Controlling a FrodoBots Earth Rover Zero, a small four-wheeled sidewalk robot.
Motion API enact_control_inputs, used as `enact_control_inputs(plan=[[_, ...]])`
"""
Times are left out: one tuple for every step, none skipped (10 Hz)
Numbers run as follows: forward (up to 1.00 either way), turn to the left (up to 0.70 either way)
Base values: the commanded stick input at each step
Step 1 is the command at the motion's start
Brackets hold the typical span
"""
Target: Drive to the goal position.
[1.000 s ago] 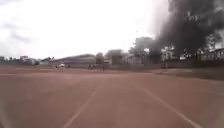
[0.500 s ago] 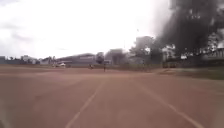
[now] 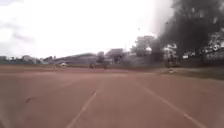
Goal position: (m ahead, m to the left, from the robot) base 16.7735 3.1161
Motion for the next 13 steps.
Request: enact_control_inputs(plan=[[0.7,0.0],[0.7,0.0],[0.7,0.0],[0.7,0.0],[0.7,0.0],[0.7,0.0],[0.7,0.0],[0.7,0.0],[0.7,0.0],[0.7,0.0],[0.7,0.0],[0.7,0.0],[0.7,0.0]])
